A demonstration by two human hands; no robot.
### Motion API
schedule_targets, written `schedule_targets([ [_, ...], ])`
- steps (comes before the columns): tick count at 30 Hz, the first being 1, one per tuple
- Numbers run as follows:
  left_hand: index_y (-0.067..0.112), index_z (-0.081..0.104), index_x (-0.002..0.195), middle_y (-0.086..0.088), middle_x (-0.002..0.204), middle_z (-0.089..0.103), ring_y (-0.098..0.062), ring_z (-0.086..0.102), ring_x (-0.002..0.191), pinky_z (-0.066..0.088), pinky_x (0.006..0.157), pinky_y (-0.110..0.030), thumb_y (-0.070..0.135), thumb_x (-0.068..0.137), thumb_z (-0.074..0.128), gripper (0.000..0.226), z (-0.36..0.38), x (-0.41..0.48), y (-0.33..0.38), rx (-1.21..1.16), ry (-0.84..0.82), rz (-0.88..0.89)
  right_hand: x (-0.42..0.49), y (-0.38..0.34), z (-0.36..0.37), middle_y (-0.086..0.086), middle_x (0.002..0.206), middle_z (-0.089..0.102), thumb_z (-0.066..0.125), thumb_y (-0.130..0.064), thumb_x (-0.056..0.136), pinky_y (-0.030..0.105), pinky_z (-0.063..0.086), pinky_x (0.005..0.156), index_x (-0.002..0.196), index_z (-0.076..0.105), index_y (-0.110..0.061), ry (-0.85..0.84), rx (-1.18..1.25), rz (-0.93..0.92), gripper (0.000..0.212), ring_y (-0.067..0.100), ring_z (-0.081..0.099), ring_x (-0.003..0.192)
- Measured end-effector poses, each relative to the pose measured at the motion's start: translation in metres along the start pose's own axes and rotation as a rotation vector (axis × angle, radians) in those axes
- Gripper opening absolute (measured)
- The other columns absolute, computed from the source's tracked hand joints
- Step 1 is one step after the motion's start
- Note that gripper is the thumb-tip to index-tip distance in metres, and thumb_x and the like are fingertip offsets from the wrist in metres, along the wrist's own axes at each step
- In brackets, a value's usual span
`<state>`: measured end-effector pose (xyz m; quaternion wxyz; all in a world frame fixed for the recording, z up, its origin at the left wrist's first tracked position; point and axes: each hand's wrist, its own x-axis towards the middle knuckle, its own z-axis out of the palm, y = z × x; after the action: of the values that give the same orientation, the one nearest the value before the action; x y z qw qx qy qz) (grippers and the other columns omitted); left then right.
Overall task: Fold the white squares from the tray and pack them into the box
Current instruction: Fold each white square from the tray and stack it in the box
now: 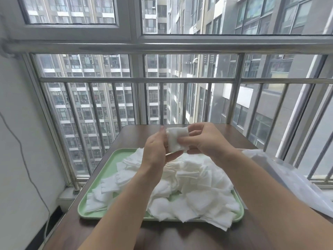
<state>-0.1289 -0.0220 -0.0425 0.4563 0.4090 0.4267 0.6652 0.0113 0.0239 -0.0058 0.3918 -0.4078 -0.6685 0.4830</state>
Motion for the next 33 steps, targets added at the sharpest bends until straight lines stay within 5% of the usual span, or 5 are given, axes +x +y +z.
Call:
schedule_targets([
  [6, 0.009, 0.07, 0.104, -0.009, 0.098, 0.074, -0.024, 0.073, 0.096, 0.06, 0.078, -0.034, 0.007, 0.096, 0.065, 0.01, -0.01, 0.003, -0.001, 0.051, 0.074, 0.073, 0.006, 0.003, -0.005, 0.002, 0.06, 0.069, 0.077, -0.042, 0.085, 0.022, 0.046, 0.051, 0.081, 0.065, -0.006, 0.057, -0.509, -0.066, 0.038, 0.01, 0.063, 0.048],
  [11, 0.009, 0.066, 0.103, -0.016, 0.11, 0.067, -0.031, 0.07, 0.098, 0.059, 0.069, -0.03, 0.002, 0.097, 0.055, 0.013, -0.016, 0.006, 0.003, 0.055, 0.183, 0.043, 0.001, 0.004, -0.015, -0.009, 0.086, 0.07, 0.074, -0.031, 0.088, 0.013, 0.046, 0.06, 0.098, 0.073, -0.022, -0.2, -0.872, -0.109, 0.013, 0.004, 0.065, 0.076],
  [16, 0.007, 0.062, 0.106, -0.014, 0.107, 0.067, -0.025, 0.073, 0.08, 0.058, 0.063, -0.027, 0.001, 0.098, 0.051, 0.015, -0.013, 0.003, 0.001, 0.103, 0.171, 0.031, -0.002, 0.014, -0.013, -0.013, 0.098, 0.064, 0.075, -0.041, 0.082, 0.037, 0.055, 0.082, 0.092, 0.065, -0.036, -0.293, -1.149, -0.096, 0.015, 0.013, 0.062, 0.091],
  [27, 0.013, 0.067, 0.097, -0.013, 0.101, 0.07, -0.021, 0.066, 0.089, 0.062, 0.082, -0.041, -0.001, 0.093, 0.055, 0.019, -0.01, 0.008, -0.008, 0.268, 0.14, 0.045, -0.009, 0.001, -0.039, 0.004, 0.084, 0.072, 0.068, -0.007, 0.087, 0.015, 0.047, 0.061, 0.089, 0.069, -0.008, -0.201, -0.48, -0.102, 0.002, 0.004, 0.062, 0.067],
  [33, 0.013, 0.07, 0.098, -0.014, 0.103, 0.071, -0.022, 0.068, 0.092, 0.063, 0.077, -0.039, 0.0, 0.092, 0.058, 0.018, -0.009, 0.006, -0.013, 0.291, 0.102, 0.057, -0.008, 0.013, -0.038, 0.02, 0.103, 0.072, 0.06, -0.002, 0.094, 0.03, 0.057, 0.069, 0.102, 0.066, -0.003, -0.168, -0.266, -0.051, 0.011, 0.02, 0.068, 0.084],
])
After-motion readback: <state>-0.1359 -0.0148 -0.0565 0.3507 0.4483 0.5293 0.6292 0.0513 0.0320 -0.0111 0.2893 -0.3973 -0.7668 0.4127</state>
